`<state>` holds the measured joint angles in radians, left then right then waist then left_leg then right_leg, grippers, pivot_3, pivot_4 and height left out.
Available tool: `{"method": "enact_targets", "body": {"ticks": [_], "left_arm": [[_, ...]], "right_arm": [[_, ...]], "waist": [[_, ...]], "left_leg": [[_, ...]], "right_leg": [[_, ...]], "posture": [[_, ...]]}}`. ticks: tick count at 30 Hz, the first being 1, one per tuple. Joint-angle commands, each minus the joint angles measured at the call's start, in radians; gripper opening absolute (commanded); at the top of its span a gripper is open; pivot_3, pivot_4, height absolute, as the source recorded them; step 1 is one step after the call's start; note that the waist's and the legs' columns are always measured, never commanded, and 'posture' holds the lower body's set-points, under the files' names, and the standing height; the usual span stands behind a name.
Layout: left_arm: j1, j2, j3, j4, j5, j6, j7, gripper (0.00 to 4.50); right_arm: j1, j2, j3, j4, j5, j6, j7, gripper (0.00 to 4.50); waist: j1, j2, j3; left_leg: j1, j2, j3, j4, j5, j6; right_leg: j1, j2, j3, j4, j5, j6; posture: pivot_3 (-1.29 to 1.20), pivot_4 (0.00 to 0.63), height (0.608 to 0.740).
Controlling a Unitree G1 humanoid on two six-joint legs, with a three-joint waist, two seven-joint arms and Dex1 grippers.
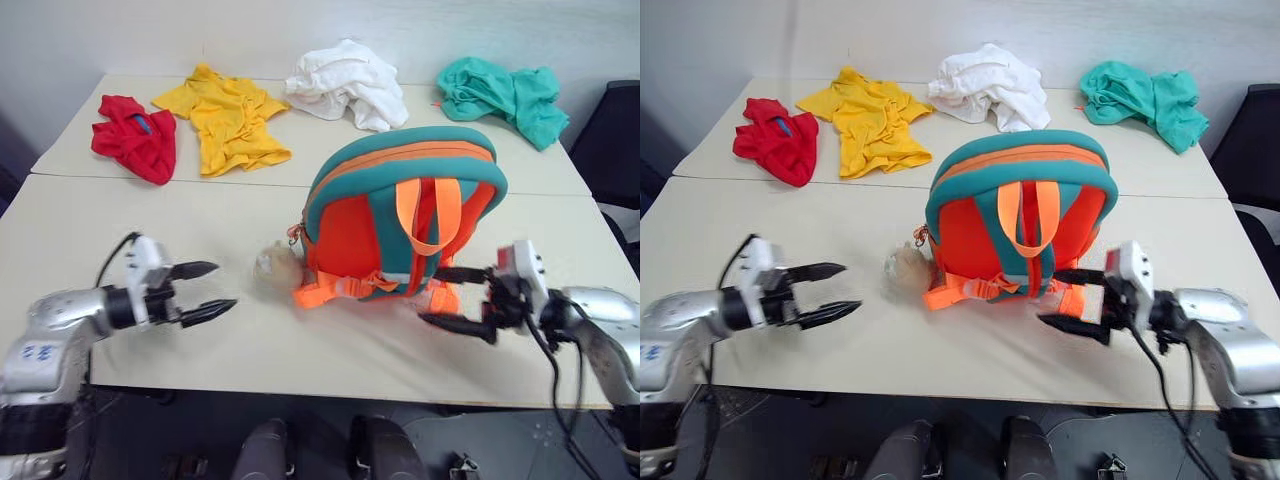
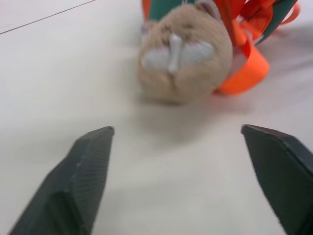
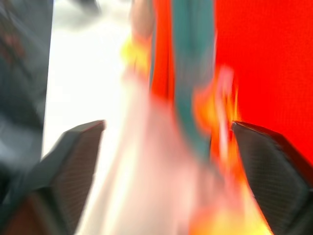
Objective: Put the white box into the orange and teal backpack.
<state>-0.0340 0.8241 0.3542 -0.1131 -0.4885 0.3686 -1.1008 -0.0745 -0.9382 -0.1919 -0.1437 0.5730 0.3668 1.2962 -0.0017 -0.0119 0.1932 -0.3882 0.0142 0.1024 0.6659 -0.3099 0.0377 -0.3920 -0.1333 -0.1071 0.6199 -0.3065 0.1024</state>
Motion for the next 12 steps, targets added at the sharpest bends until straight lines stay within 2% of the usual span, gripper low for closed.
{"method": "enact_targets", "body": {"ticks": [1, 4, 6, 12], "left_arm": [[0.101, 0.018, 0.113, -0.032, 0.011, -0.148, -0.058, 4.5], [0.258, 0.021, 0.187, -0.034, 0.094, -0.307, -0.078, 4.5], [0.33, 0.022, 0.219, -0.043, 0.114, -0.349, -0.078, 4.5], [0.326, -0.01, 0.242, -0.07, 0.097, -0.312, 0.04, 4.5]], "right_arm": [[0.036, -0.04, -0.095, 0.123, -0.056, -0.153, 0.069, 4.46], [0.009, -0.027, -0.142, 0.264, -0.093, -0.32, 0.085, 4.46], [-0.027, -0.002, -0.14, 0.311, -0.118, -0.44, 0.09, 4.46], [-0.109, 0.061, -0.087, 0.461, -0.201, -0.63, 0.077, 4.46]], "waist": [[0.0, 0.0, 0.0], [-0.003, 0.0, 0.0], [-0.008, 0.001, 0.0], [0.0, 0.002, 0.001]], "left_leg": [[0.0, 0.0, 0.0, 0.0, 0.0, 0.0], [0.001, 0.0, 0.0, 0.0, -0.002, -0.001], [0.002, 0.0, 0.002, -0.001, -0.002, -0.001], [0.002, 0.001, 0.0, -0.002, -0.002, -0.002]], "right_leg": [[0.0, 0.0, 0.0, 0.0, 0.0, 0.0], [0.0, -0.001, 0.0, 0.0, 0.0, 0.0], [-0.001, -0.001, 0.001, 0.0, 0.0, -0.001], [-0.001, -0.001, 0.0, 0.001, -0.001, -0.002]], "posture": [[0.0, 0.15, 0.74], [0.0, 0.15, 0.74], [0.0, 0.15, 0.74], [0.0, 0.15, 0.74]]}}
